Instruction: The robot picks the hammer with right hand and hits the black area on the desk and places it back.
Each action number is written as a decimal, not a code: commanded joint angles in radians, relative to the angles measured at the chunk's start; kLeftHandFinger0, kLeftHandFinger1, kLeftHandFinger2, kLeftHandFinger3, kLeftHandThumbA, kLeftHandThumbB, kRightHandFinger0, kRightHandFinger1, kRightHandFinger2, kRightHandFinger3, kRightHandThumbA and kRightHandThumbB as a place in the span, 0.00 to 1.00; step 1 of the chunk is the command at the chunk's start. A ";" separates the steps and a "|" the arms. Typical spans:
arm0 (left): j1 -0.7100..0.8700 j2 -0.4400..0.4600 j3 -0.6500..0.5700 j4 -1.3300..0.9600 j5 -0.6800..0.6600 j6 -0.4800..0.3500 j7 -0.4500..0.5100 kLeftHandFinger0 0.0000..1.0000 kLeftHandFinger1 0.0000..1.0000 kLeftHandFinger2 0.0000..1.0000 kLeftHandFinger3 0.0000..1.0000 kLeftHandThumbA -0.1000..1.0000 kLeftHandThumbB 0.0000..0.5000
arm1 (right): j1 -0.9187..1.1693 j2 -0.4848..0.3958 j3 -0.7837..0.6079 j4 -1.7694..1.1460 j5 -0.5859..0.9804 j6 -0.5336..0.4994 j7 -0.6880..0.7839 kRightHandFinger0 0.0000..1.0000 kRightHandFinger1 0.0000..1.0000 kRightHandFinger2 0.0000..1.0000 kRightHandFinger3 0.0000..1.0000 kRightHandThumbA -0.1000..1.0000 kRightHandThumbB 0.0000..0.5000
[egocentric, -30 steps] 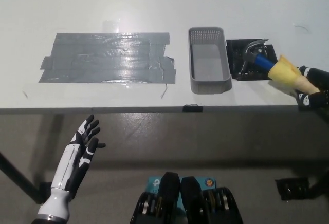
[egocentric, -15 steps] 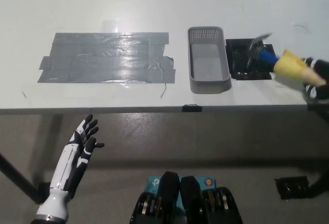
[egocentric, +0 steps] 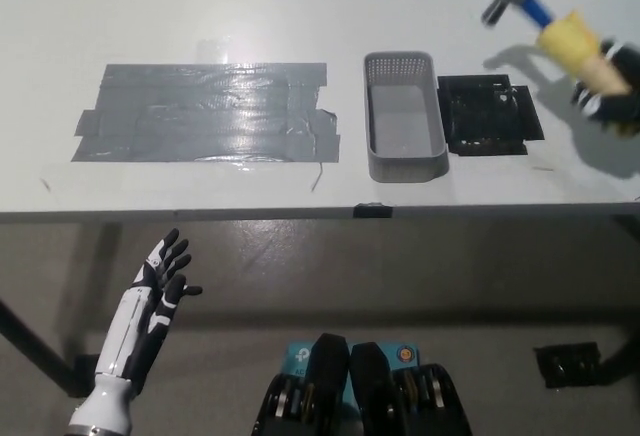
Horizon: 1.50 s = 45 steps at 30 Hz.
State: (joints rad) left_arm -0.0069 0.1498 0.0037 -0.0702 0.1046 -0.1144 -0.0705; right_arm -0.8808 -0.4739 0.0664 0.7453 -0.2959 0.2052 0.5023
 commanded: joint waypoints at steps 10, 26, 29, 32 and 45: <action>-0.006 0.013 0.003 -0.044 -0.015 -0.040 -0.005 0.71 0.92 1.00 1.00 0.93 0.00 | -0.093 0.041 -0.055 0.286 0.105 -0.056 -0.127 1.00 1.00 1.00 1.00 0.61 0.47; -0.012 0.011 0.005 -0.035 -0.015 -0.039 -0.001 0.74 0.92 1.00 1.00 0.95 0.00 | -0.069 0.068 -0.293 -0.087 0.106 -0.363 -0.671 1.00 1.00 1.00 1.00 1.00 0.71; -0.014 0.011 0.007 -0.035 -0.013 -0.035 0.002 0.81 0.97 1.00 1.00 0.95 0.02 | -0.075 0.095 -0.365 -0.301 0.119 -0.325 -0.699 1.00 1.00 1.00 1.00 1.00 0.82; -0.012 0.011 0.007 -0.036 -0.006 -0.037 0.005 0.90 1.00 1.00 1.00 0.97 0.04 | -0.042 0.114 -0.396 -0.616 0.136 -0.261 -0.632 1.00 1.00 1.00 1.00 1.00 0.77; -0.020 0.014 -0.004 -0.015 0.022 -0.064 0.008 1.00 1.00 1.00 1.00 1.00 0.15 | 0.538 0.384 -0.145 -1.203 -0.123 -0.472 -0.557 1.00 1.00 1.00 1.00 1.00 0.69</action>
State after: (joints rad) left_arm -0.0072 0.1469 0.0052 -0.0571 0.1041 -0.1111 -0.0704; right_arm -0.6170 -0.2318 -0.1742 0.2090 -0.2252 0.0138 0.0870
